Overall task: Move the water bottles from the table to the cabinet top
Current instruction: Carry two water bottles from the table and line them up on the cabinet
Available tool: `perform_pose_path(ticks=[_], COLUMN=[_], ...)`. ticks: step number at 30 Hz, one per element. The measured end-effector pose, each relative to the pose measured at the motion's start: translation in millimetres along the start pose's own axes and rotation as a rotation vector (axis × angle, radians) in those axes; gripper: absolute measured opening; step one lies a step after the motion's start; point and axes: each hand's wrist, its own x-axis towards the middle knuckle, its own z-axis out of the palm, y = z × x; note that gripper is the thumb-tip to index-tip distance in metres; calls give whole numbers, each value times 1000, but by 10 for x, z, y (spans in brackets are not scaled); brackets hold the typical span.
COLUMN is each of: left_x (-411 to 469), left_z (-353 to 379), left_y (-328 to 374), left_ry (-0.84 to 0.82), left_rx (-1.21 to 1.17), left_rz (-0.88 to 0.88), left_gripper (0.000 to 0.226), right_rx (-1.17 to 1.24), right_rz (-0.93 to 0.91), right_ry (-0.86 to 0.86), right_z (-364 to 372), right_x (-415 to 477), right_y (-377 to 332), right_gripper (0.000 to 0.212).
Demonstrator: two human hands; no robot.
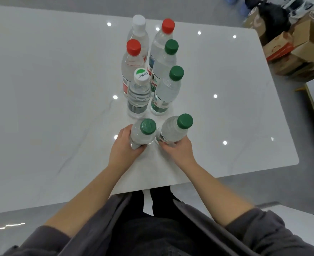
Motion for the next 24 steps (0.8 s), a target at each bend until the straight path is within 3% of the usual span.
perform_pose_path(ticks=[5, 12, 24], left_x=[-208, -206, -144], left_z=[-4, -22, -9], left_y=[-101, -86, -3], left_ry=[-50, -85, -123], left_rx=[35, 32, 6], left_rz=[25, 34, 58], left_gripper=[62, 64, 55], right_rx=[-30, 42, 8], right_rz=[39, 52, 125], right_ry=[1, -27, -21], right_z=[-86, -87, -17], right_x=[-230, -327, -307], right_y=[181, 201, 261], right_gripper=[44, 72, 68])
